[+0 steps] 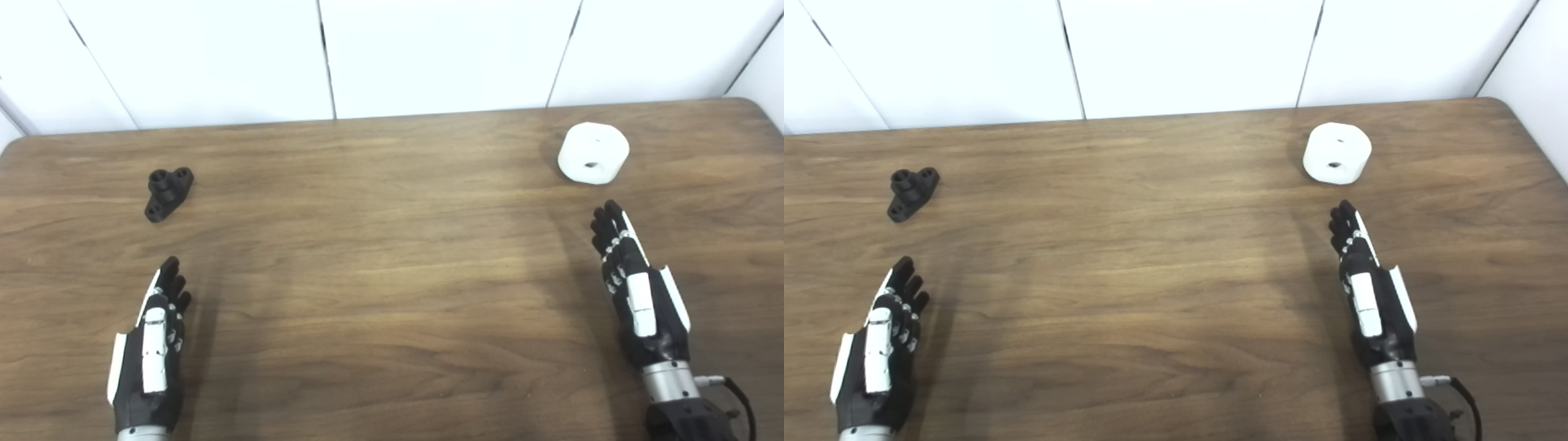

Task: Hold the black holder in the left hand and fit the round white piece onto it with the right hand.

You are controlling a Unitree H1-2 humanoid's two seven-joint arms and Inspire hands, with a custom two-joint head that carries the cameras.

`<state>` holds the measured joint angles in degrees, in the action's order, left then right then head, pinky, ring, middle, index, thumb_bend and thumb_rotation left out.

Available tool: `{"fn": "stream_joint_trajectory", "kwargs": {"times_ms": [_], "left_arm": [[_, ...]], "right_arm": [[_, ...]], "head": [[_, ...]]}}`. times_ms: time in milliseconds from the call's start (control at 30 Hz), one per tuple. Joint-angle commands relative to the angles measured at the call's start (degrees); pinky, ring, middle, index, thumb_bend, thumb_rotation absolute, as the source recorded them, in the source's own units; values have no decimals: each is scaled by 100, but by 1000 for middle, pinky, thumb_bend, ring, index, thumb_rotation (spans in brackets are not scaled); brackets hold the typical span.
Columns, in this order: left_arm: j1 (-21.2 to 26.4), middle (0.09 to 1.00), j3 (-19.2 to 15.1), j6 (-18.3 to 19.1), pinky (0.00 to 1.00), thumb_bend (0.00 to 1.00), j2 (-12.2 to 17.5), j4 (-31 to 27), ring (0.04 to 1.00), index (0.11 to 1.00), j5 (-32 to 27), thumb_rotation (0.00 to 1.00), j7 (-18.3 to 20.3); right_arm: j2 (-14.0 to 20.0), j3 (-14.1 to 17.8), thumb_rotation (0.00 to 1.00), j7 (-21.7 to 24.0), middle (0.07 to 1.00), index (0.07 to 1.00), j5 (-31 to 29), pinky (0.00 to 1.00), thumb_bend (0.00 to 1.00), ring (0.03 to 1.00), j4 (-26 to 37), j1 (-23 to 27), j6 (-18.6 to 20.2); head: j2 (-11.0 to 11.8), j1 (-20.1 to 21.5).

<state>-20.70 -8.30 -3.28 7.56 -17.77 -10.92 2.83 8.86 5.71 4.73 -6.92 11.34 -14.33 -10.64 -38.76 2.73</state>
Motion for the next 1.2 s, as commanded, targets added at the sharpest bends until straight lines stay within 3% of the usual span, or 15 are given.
{"fn": "stream_joint_trajectory", "kwargs": {"times_ms": [0, 533, 900, 967, 1167], "left_arm": [[-59, 1000, 11, -37, 1000, 232, -5, -40, 1000, 956, 98, 1000, 8], [-72, 999, 22, -31, 1000, 235, -11, -66, 1000, 956, 113, 1000, 7], [-174, 996, 181, -218, 1000, 222, -184, 78, 999, 950, 287, 943, -19], [-193, 991, 212, -298, 1000, 242, -216, 141, 999, 946, 330, 935, -36], [-193, 980, 278, -553, 1000, 208, -294, 346, 989, 937, 476, 857, -129]], "right_arm": [[-35, 21, 983, -1, 972, 983, -5, 1000, 532, 976, -435, -164, -81], [-10, 24, 991, 2, 973, 984, 43, 1000, 544, 975, -463, -156, -118], [150, 99, 1000, 206, 991, 999, -216, 1000, 534, 994, -754, -188, -416], [173, 115, 1000, 248, 993, 1000, -265, 1000, 531, 994, -863, -183, -526], [202, 143, 1000, 276, 996, 1000, -323, 1000, 533, 1000, -1065, -160, -608]], "head": [[-4, 11], [12, -10], [587, -767], [858, -980], [1255, -1263]]}}
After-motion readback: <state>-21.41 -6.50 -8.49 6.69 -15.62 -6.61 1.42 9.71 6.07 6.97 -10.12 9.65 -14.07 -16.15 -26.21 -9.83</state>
